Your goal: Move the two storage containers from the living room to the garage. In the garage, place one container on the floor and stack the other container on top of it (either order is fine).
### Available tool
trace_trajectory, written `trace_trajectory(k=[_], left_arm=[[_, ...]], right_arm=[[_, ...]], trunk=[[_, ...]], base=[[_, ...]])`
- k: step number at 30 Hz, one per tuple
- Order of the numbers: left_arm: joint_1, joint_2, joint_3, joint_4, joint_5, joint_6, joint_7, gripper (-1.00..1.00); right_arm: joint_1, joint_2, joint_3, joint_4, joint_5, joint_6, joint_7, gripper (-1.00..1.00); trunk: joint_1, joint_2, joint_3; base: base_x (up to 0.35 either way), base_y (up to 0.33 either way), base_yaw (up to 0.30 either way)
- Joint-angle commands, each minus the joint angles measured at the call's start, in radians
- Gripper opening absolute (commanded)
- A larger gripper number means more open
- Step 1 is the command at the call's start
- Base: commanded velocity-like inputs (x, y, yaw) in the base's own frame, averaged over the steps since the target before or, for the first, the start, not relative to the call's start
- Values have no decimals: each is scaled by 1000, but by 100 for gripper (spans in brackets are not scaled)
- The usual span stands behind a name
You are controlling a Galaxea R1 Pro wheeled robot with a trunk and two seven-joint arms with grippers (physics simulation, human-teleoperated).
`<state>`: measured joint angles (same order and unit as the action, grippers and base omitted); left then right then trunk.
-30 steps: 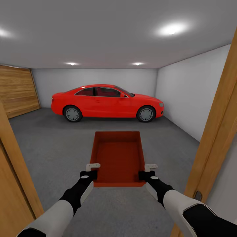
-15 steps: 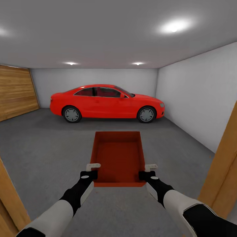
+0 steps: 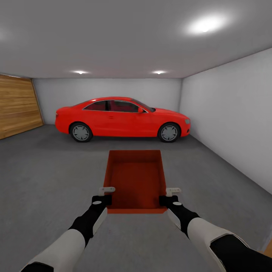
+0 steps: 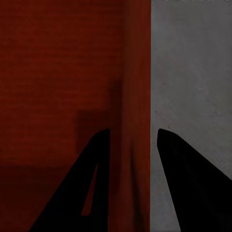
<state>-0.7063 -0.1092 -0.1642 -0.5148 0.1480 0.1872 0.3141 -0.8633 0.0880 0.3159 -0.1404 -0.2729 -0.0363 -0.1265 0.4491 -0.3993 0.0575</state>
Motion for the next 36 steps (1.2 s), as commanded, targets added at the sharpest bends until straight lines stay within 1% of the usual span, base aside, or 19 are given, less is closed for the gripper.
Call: trace_trajectory(k=[1, 36], left_arm=[[-1, 18, 20, -5, -21, 8, 49, -100], [-1, 19, 20, -7, -21, 8, 49, -100]], right_arm=[[0, -1, -12, 12, -14, -5, -7, -100], [0, -1, -12, 12, -14, -4, -7, -100]], trunk=[[1, -1, 0], [1, -1, 0]], base=[[321, 0, 0], [321, 0, 0]])
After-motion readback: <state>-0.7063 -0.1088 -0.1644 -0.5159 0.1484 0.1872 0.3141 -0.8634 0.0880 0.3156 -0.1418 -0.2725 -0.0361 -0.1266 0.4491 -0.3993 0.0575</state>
